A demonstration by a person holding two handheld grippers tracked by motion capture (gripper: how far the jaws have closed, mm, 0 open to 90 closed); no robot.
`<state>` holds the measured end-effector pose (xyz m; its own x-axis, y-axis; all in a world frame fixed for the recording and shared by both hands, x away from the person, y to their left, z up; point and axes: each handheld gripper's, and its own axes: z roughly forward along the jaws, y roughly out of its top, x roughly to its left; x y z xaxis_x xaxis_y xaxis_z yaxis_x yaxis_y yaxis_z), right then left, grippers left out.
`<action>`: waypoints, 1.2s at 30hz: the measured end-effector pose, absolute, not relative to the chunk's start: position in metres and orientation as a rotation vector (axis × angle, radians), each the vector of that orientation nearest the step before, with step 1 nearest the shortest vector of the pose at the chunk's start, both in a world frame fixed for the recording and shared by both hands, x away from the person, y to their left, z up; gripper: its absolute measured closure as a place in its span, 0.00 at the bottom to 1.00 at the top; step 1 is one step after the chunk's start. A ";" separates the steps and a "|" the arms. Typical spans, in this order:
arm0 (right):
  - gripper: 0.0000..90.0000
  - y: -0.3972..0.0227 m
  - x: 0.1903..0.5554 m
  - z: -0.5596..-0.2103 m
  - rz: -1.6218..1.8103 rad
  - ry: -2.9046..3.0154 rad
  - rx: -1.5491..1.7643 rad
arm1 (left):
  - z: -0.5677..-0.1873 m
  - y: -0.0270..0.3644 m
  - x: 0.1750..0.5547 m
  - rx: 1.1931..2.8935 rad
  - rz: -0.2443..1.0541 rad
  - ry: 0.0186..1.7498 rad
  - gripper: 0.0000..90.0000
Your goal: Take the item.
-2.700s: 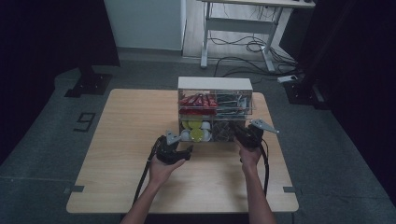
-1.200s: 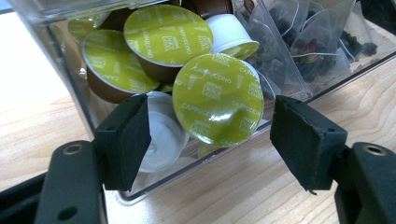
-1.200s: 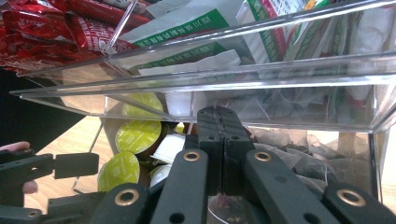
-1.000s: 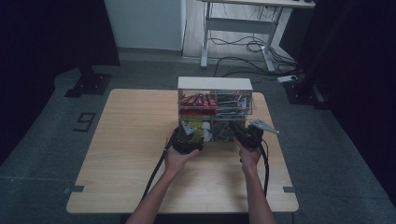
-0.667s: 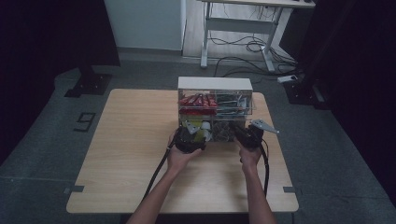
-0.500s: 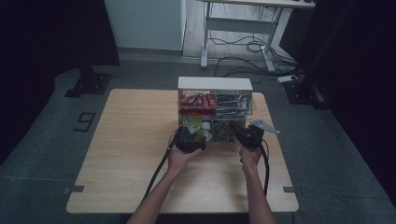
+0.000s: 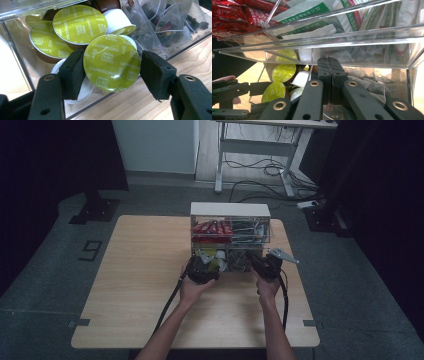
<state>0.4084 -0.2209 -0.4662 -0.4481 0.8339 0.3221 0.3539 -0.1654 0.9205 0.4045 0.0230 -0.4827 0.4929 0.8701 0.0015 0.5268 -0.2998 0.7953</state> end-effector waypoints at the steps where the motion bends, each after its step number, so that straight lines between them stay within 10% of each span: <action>1: 0.98 -0.221 0.408 -0.466 1.647 1.711 1.352 | -0.483 0.023 0.404 1.973 0.572 1.149 0.42; 36: 0.96 -0.221 0.409 -0.470 1.650 1.715 1.367 | -0.487 0.018 0.409 1.972 0.588 1.126 0.42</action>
